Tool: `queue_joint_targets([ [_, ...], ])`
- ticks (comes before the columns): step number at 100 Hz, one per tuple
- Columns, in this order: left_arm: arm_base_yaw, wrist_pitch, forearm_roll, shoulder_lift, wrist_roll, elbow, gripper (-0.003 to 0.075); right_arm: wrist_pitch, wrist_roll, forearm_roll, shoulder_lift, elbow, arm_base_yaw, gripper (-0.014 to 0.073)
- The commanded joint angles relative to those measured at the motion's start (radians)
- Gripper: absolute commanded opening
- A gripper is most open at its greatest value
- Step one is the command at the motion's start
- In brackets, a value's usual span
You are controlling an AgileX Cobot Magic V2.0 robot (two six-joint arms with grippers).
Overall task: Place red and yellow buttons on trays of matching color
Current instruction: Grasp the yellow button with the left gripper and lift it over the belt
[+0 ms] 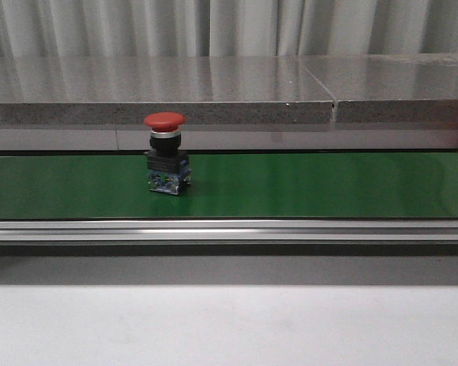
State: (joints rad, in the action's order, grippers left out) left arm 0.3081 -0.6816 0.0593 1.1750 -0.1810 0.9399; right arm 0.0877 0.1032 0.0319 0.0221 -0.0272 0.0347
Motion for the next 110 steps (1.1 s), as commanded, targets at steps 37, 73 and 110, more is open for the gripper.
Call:
queue_joint_targets([
  [37, -0.199, -0.052, -0.02, 0.224, 0.024, 0.235, -0.0019, -0.088, 0.007, -0.01, 0.009, 0.015, -0.003, -0.0066],
  [73, -0.199, -0.124, -0.127, 0.406, 0.088, 0.314, -0.0019, -0.088, 0.007, -0.01, 0.009, 0.015, -0.003, -0.0066],
  [110, -0.199, -0.145, -0.14, 0.449, 0.095, 0.314, 0.0031, -0.088, 0.007, -0.01, 0.009, 0.015, -0.003, -0.0066],
])
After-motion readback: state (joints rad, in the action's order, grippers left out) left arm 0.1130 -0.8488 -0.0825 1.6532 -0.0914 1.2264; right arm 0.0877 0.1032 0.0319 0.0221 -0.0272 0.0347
